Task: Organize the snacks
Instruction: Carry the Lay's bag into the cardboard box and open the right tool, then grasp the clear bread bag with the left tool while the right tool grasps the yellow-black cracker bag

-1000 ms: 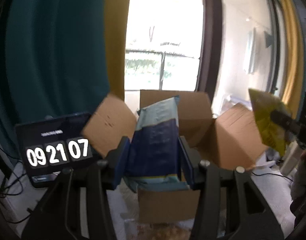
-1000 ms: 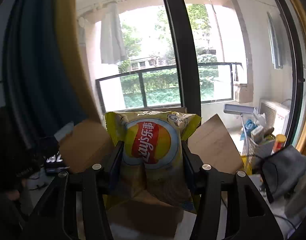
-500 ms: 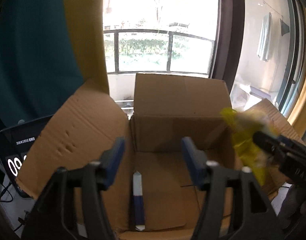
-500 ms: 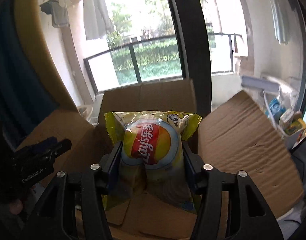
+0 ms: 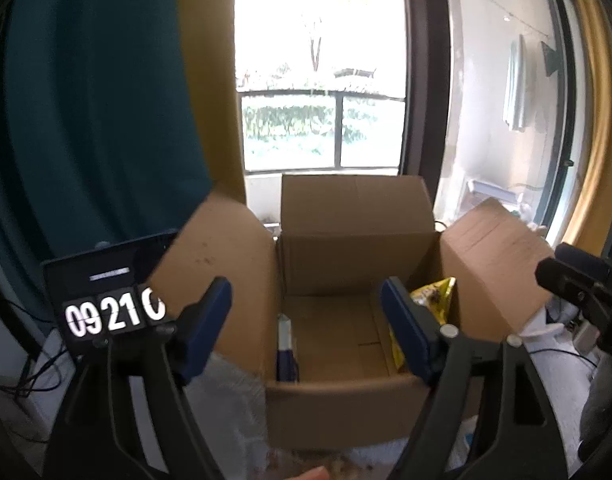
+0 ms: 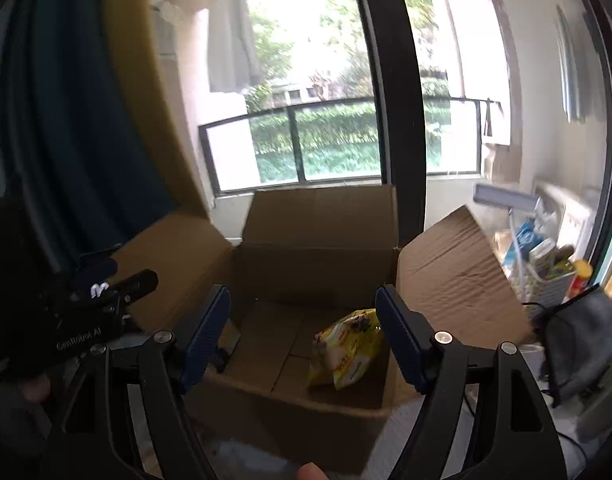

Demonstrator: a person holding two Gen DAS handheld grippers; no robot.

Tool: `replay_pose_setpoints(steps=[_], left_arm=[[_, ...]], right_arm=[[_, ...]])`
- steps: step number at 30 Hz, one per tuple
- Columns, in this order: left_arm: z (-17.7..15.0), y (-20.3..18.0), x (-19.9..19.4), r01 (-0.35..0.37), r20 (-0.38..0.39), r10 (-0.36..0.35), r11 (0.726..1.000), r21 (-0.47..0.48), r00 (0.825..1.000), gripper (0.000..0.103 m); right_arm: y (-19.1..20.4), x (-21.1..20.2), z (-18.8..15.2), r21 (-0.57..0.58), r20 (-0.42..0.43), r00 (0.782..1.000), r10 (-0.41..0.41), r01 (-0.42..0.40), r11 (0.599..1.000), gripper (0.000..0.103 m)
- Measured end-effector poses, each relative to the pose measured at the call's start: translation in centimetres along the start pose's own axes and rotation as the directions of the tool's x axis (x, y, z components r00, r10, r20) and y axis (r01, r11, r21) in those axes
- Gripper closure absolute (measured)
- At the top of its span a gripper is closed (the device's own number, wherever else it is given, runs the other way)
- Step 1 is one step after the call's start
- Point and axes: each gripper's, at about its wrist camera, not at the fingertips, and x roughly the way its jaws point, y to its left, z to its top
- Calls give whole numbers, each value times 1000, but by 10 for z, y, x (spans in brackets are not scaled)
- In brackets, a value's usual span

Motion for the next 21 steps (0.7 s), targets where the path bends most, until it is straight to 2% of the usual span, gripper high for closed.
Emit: replay_pose_setpoints(steps=[8,16,21], left_arm=[[-27,10,-75,14,67,-13,1000,-13,998,23],[-67,31,-119,12,67,-9,999,-34,998,23],[-108,52,-144,-9,59,13,997,-77,998,23]], right_arm=[[8,-77,-26,-64,45,999,6,-3,998,25],[12,-125,-57,-119,53,999,-12,19,993,25],[4,-147,-78,-103,42,999,-24,28,994,25]])
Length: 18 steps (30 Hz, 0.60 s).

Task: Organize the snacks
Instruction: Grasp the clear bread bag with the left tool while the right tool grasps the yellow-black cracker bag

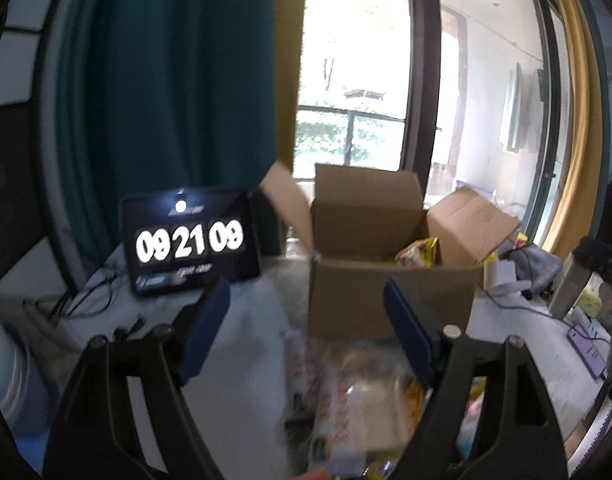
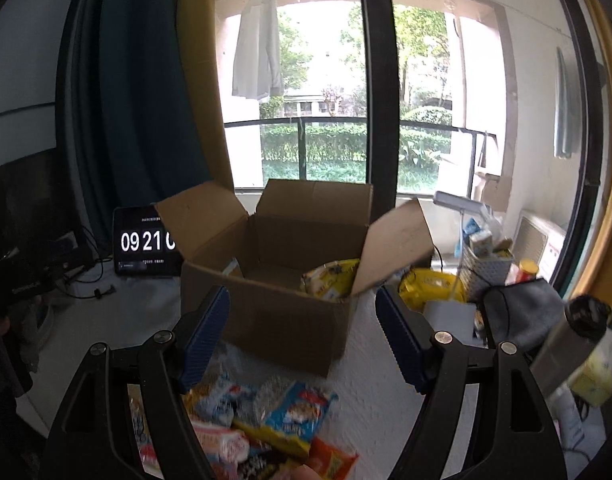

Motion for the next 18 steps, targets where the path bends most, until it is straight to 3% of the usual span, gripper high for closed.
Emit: replay_pose_setpoints(steps=[4,10,18], left_arm=[[-38,15,-6,-23,-59,22,1000,-13,998,23],[-88,18,-13,20,-153,-24,999,-24,988,22],[-130,8,-29,49,-211,-53,999,-23,976,22]], right_arm=[[-6,-15,-17,17,1,1000,-16,16,1000,25],[-13,-23,-52,65,-52,999,-14,17,998,25],[-5,-27,-106,134,-134,991,-9,27,991,25]])
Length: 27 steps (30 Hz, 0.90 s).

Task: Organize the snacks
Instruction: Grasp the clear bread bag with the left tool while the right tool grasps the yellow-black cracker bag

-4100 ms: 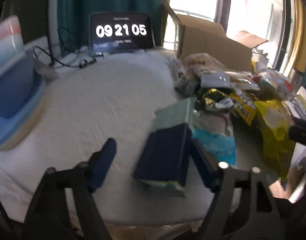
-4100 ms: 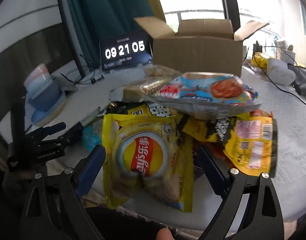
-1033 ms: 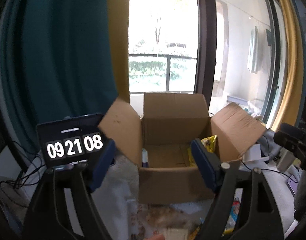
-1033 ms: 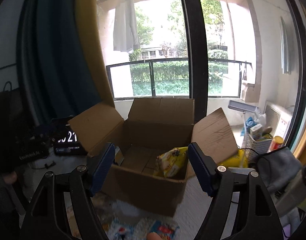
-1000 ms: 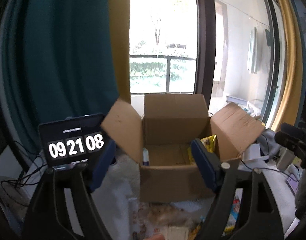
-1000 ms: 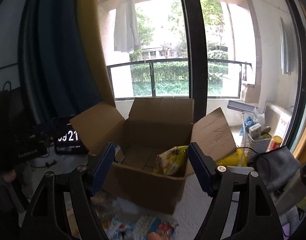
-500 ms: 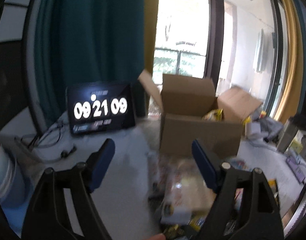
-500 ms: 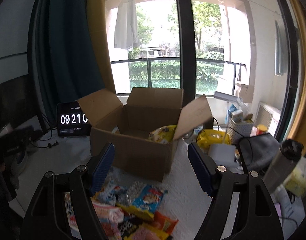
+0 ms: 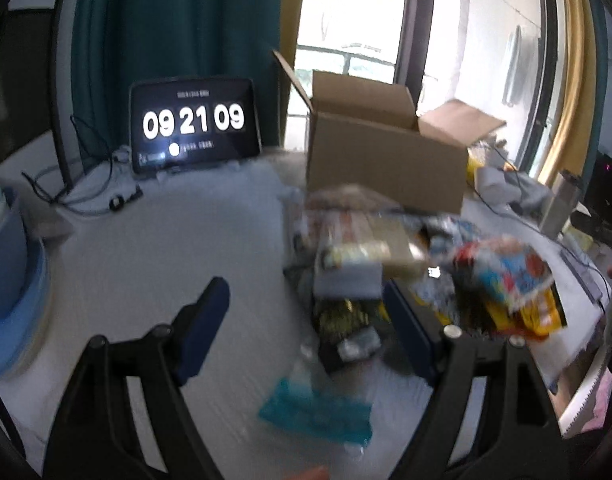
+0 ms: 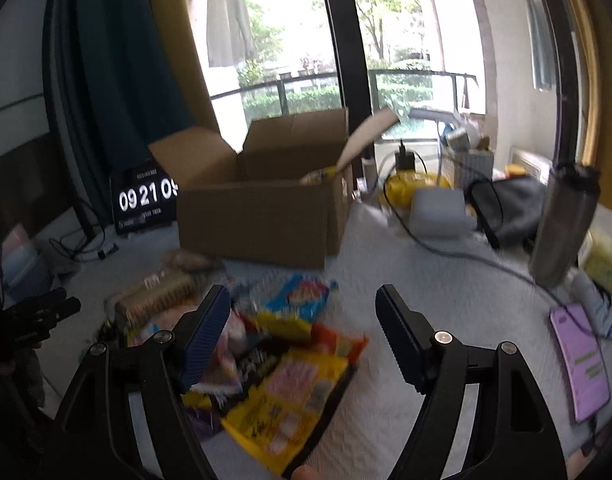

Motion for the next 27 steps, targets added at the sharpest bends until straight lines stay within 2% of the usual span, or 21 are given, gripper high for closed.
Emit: replay_pose_setpoints(steps=[5,9,14,15,16,17,18,19,22,27], left_arm=[[-29,-3,6,67,-71,-66,998,8,995,22],[-39,-7,17,82,-119,-78,996,31,990,22],[-48,-15,39,48,-194,-32,996,77,981,22],[-49,-16,43,35,-201,-19,996,77,979,22],[-51,-16,46,28,-205,-13,997,73,979,22],[-51,-16,48,20,-206,-5,997,68,978,23],[-51,-17,47,21,-195,-7,997,70,981,24],[-51,-18,47,24,-192,-9,997,75,981,32],[-52,-20,45,41,-183,-24,995,92,983,41],[-48,-15,33,68,-166,-58,996,59,984,44]], right_arm=[[-9,3,-29,69,-60,998,-10,14,998,25],[-19,15,-52,135,-140,990,5,14,991,25],[-9,33,-70,144,-191,979,67,-40,989,25],[-7,39,-73,153,-201,977,76,-46,987,28],[-4,43,-74,151,-209,975,80,-49,987,44],[-1,46,-75,137,-216,974,65,-36,990,75],[5,48,-76,93,-217,976,-9,30,995,85],[9,47,-75,63,-210,977,-41,55,997,89],[17,40,-76,-5,-182,982,-49,49,999,99],[12,12,-66,-61,-101,989,-108,103,993,102]])
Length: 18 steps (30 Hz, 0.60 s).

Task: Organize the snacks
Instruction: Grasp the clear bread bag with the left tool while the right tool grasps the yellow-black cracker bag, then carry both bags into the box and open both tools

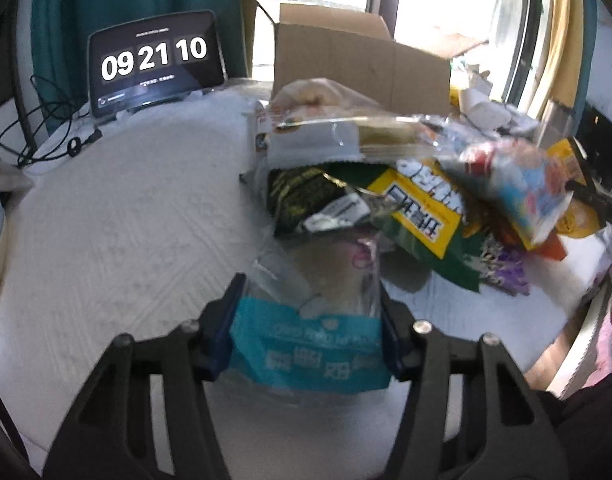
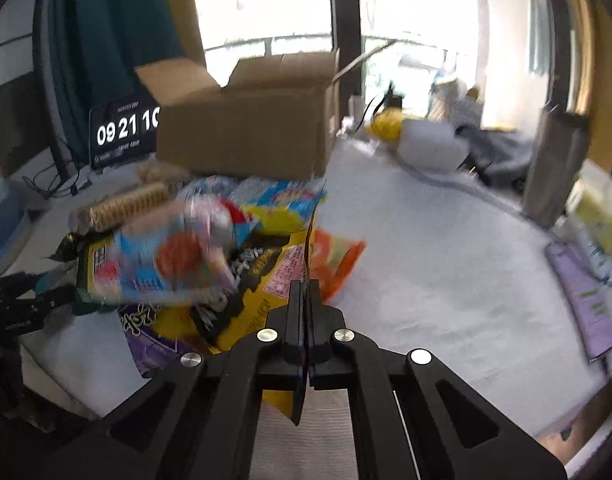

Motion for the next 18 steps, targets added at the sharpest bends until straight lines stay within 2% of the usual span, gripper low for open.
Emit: replay_pose_setpoints(steps=[5,11,18], left_arm=[[9,4,-28,8,60,-8,1000,-10,998,44],[28,6,-59,13,150,-9,1000,-24,989,44],[50,11,-77,25,226,-16,999,-36,974,44]], right_arm=[[-16,-33,21,0,101,994,-40,41,999,102],[-15,-48,39,-24,172,984,-44,49,999,102],[-10,-70,67,-50,281,959,-37,53,997,102]])
